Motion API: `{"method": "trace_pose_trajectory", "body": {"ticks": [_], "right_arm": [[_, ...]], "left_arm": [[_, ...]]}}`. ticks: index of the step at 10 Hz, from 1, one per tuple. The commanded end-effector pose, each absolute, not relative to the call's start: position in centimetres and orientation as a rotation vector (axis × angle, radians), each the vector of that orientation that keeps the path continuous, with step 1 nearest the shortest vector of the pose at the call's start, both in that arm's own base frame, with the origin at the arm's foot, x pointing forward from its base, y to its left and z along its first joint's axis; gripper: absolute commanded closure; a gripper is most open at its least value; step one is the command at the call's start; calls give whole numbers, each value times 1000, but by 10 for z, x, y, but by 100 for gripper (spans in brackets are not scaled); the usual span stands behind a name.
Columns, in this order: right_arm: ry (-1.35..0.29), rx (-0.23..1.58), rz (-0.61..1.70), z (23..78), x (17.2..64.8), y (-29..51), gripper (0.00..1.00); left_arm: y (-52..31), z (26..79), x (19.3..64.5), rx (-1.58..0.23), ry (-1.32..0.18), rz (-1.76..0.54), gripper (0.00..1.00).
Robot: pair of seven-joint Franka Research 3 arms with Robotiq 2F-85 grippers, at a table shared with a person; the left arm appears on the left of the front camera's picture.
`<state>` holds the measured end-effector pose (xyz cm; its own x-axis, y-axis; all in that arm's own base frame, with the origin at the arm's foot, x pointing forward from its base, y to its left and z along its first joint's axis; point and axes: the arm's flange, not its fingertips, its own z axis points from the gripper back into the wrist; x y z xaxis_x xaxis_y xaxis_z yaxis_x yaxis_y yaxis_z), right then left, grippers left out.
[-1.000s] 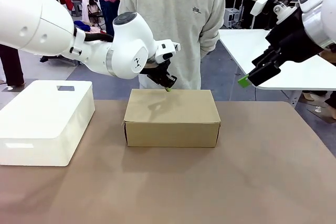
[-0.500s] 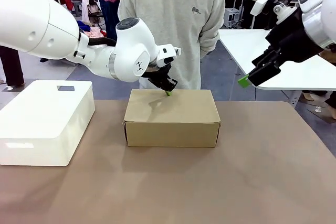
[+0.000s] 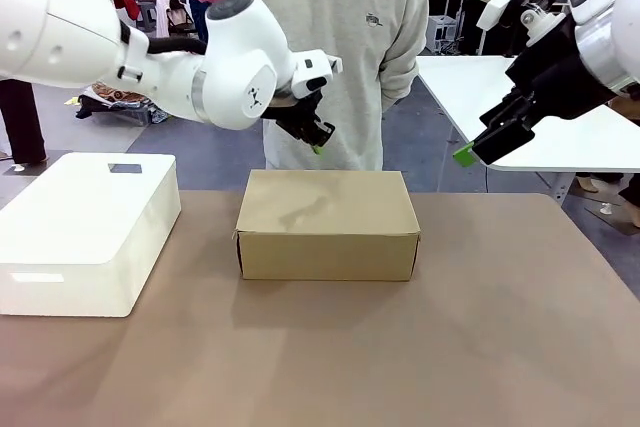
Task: Pack the shoes into the box.
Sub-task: Press down on the lid of the Shoes Box.
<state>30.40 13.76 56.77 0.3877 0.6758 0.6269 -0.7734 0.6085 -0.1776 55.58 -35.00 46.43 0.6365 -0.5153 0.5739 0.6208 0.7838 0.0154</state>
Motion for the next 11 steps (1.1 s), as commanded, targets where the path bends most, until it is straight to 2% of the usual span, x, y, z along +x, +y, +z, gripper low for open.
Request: {"method": "trace_pose_trajectory", "body": {"ticks": [1,3,4,11], "right_arm": [[-721,155,930,568,304,138,0],[-721,155,930,568,304,138,0],[-721,155,930,568,304,138,0],[-721,155,930,568,304,138,0]], "left_arm": [[-333,466,535,-162,-587,-613,100],[-316,478,525,-194,-554,-660,100],[-339,475,543,-179,-598,-640,100],[-339,475,543,-179,-598,-640,100]]}}
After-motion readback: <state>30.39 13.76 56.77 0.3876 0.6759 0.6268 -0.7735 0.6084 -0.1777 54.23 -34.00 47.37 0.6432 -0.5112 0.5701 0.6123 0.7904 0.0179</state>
